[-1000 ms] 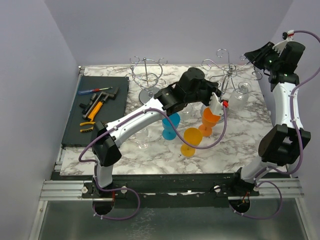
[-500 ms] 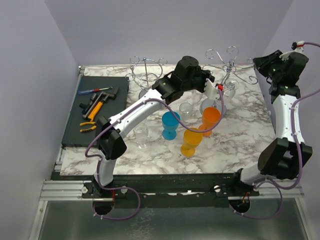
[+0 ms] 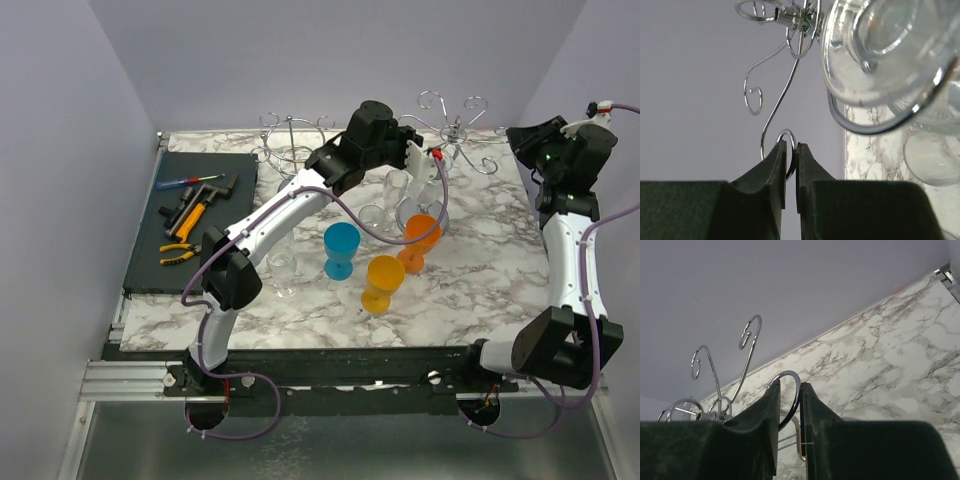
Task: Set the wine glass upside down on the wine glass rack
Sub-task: Adjust the wine rack at the center of the board.
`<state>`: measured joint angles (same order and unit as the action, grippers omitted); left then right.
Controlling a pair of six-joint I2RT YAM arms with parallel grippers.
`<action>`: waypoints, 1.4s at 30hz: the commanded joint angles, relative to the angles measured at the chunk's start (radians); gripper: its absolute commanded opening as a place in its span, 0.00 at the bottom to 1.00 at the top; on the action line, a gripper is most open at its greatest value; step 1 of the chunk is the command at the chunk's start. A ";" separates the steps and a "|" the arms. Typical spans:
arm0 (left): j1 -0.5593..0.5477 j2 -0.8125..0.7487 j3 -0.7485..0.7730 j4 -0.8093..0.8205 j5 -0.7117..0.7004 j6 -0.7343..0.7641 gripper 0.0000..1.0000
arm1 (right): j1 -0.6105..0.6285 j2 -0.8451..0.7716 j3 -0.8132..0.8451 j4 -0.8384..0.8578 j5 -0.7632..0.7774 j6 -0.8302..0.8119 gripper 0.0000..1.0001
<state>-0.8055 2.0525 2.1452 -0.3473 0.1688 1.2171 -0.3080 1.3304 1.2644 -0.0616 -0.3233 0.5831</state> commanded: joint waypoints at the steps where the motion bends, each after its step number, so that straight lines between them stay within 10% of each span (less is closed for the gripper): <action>1: 0.009 0.090 0.096 0.117 -0.040 -0.068 0.00 | 0.041 -0.064 -0.069 -0.047 -0.152 -0.018 0.02; 12: 0.020 0.133 0.147 0.130 -0.037 -0.090 0.01 | 0.041 -0.130 -0.126 -0.068 -0.105 -0.025 0.03; 30: 0.082 -0.074 -0.043 0.126 -0.048 -0.275 0.82 | 0.040 -0.068 0.041 -0.171 -0.032 -0.047 0.40; 42: 0.159 -0.194 -0.121 -0.073 -0.111 -0.603 0.86 | 0.041 -0.089 0.129 -0.242 0.011 -0.082 0.62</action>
<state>-0.6621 1.9125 2.0373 -0.3035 0.0994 0.7971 -0.2737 1.2652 1.3350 -0.2684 -0.3218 0.5320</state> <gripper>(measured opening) 0.854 0.594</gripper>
